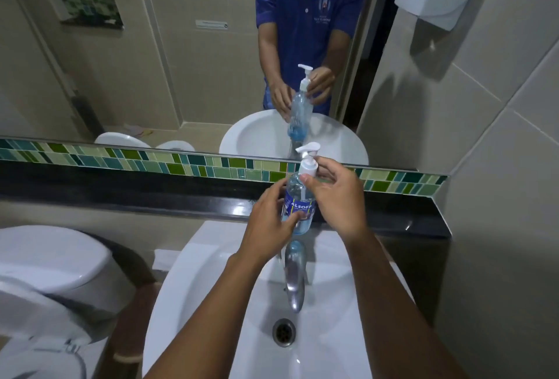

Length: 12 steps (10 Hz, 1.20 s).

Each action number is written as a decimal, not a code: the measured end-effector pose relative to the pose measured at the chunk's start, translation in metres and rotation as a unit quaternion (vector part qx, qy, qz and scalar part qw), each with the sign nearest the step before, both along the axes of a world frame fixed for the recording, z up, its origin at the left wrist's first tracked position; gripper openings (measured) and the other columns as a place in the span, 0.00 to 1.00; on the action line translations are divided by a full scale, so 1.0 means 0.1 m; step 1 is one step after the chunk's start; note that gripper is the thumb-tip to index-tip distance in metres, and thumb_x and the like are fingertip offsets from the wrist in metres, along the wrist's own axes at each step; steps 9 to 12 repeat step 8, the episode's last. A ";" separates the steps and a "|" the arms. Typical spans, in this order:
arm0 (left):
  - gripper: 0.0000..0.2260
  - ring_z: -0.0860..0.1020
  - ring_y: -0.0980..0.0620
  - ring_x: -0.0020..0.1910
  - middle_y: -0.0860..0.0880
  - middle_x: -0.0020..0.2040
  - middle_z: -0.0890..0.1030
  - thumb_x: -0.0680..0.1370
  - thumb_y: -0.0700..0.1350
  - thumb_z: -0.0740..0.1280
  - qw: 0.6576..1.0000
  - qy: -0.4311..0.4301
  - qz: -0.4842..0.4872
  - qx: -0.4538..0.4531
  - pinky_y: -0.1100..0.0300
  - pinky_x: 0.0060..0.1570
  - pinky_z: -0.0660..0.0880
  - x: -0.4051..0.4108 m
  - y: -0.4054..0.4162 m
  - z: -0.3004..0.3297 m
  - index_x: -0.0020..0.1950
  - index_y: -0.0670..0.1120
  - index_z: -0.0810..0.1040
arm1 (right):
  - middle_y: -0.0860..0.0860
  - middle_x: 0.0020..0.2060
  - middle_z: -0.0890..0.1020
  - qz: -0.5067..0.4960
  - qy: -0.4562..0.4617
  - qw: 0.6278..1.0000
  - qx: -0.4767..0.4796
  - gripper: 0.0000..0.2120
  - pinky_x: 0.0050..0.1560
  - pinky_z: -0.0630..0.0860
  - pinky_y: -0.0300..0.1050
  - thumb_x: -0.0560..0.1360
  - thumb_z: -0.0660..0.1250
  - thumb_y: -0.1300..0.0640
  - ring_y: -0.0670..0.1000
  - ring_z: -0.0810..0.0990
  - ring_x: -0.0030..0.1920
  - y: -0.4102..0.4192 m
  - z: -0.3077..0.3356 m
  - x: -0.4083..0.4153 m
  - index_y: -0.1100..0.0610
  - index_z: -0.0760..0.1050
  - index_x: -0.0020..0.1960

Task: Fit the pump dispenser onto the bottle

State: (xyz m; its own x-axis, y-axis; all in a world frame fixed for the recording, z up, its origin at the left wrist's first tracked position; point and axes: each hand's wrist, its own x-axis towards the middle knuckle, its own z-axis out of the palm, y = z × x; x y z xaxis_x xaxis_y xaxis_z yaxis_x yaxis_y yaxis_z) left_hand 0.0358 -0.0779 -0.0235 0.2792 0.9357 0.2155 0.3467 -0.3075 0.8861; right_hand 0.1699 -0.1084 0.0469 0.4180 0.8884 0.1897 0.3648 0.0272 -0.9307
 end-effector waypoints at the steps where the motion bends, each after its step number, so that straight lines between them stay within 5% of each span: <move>1: 0.31 0.82 0.52 0.62 0.50 0.68 0.79 0.74 0.41 0.77 1.000 0.011 0.013 0.002 0.49 0.64 0.80 0.08 0.28 -0.14 0.75 0.50 0.72 | 0.52 0.56 0.86 0.002 -0.007 1.000 -0.009 0.20 0.58 0.82 0.52 0.73 0.74 0.60 0.50 0.84 0.55 0.32 -0.15 0.02 0.53 0.79 0.64; 4: 0.29 0.81 0.50 0.63 0.50 0.67 0.79 0.75 0.45 0.77 0.998 0.036 0.044 -0.025 0.47 0.63 0.81 0.24 0.85 -0.51 0.74 0.50 0.72 | 0.55 0.58 0.85 0.013 -0.023 0.999 -0.023 0.21 0.55 0.79 0.39 0.74 0.73 0.63 0.50 0.84 0.54 0.95 -0.49 0.17 0.59 0.76 0.67; 6: 0.29 0.80 0.52 0.63 0.50 0.67 0.79 0.75 0.44 0.77 0.997 0.044 0.064 -0.023 0.48 0.64 0.81 0.29 0.89 -0.64 0.74 0.50 0.72 | 0.55 0.58 0.84 0.025 -0.038 0.999 -0.012 0.21 0.60 0.80 0.47 0.74 0.73 0.63 0.51 0.83 0.57 1.04 -0.65 0.20 0.58 0.77 0.67; 8: 0.37 0.72 0.49 0.74 0.49 0.78 0.70 0.76 0.50 0.76 0.994 0.059 0.060 -0.072 0.45 0.73 0.73 0.20 0.76 -0.61 0.81 0.51 0.61 | 0.52 0.60 0.83 0.019 -0.033 0.999 -0.026 0.24 0.60 0.77 0.42 0.72 0.76 0.56 0.48 0.81 0.58 0.90 -0.52 0.23 0.56 0.77 0.67; 12: 0.37 0.72 0.49 0.74 0.49 0.78 0.70 0.76 0.50 0.76 0.994 0.059 0.060 -0.072 0.45 0.73 0.73 0.20 0.76 -0.61 0.81 0.51 0.61 | 0.52 0.60 0.83 0.019 -0.033 0.999 -0.026 0.24 0.60 0.77 0.42 0.72 0.76 0.56 0.48 0.81 0.58 0.90 -0.52 0.23 0.56 0.77 0.67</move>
